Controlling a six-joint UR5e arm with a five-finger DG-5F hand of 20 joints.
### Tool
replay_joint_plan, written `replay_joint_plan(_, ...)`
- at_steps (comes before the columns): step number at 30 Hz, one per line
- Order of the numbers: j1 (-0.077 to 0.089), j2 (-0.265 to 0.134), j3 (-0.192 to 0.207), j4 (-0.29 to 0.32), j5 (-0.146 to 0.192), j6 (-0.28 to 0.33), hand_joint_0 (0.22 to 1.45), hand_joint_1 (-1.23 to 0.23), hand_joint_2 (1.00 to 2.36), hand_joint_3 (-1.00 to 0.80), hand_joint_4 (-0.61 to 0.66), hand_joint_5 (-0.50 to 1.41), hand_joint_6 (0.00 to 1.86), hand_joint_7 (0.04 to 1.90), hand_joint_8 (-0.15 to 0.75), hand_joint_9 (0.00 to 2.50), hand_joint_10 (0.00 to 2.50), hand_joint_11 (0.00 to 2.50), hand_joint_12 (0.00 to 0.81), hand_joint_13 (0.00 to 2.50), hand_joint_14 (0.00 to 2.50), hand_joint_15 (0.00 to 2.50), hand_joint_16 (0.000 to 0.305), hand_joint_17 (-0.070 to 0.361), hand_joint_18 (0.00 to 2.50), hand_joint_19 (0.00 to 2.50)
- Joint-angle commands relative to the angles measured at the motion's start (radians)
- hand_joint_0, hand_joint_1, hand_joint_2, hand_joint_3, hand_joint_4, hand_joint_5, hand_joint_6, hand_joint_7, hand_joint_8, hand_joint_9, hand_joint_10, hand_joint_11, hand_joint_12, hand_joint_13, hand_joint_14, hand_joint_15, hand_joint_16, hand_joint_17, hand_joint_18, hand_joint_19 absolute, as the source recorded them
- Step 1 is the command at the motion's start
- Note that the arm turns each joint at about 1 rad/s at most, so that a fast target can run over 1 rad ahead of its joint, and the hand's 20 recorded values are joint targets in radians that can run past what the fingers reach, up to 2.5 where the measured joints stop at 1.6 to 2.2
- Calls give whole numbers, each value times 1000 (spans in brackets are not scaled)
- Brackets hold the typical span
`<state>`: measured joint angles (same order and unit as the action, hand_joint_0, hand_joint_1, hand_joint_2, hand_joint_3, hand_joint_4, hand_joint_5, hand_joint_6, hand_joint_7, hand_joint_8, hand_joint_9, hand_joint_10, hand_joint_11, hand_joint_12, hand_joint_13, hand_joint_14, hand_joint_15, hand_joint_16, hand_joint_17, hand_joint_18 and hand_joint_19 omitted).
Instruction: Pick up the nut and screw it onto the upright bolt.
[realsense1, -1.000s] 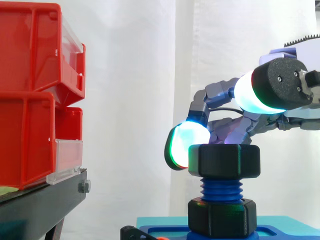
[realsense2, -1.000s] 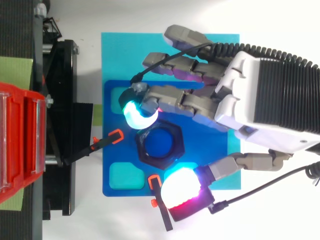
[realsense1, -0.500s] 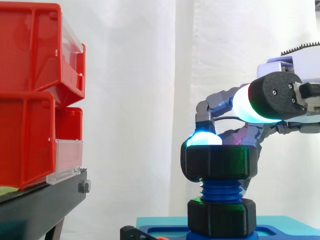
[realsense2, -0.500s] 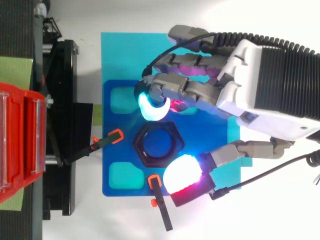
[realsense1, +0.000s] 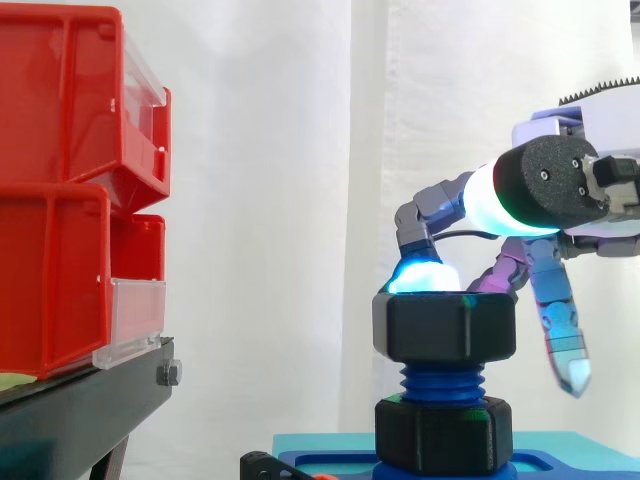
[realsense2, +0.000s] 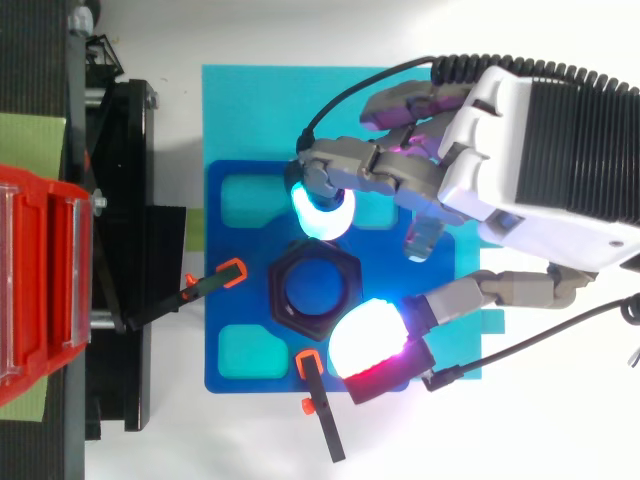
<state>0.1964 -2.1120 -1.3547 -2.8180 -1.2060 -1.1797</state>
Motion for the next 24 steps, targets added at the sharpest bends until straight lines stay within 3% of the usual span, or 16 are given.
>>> replay_joint_plan(1,-8,1,29,-61,-9,0,439,-306,1000,-500,35,119,501,1425,119,1774,0,30,214,1068,0,0,27,61,892,258)
replay_joint_plan(6,-22,1,82,-143,-20,0,436,-305,1000,-500,16,115,501,1436,142,1780,3,67,219,1081,1,0,28,64,921,272)
replay_joint_plan(12,-51,1,158,-236,-40,0,433,-301,1000,-500,23,105,501,1403,161,1757,3,93,230,1067,0,6,30,68,892,273)
replay_joint_plan(16,-63,1,164,-238,-47,0,433,-301,1000,-500,34,94,502,1365,177,1730,4,104,239,1067,0,18,31,71,882,276)
replay_joint_plan(21,-72,1,169,-236,-64,0,430,-296,1000,-500,195,14,505,1122,226,1571,6,178,292,993,2,68,37,83,795,297)
replay_joint_plan(24,-75,1,184,-224,-78,-2,428,-294,1000,-500,221,-15,505,1036,237,1521,7,182,302,954,2,66,39,87,771,300)
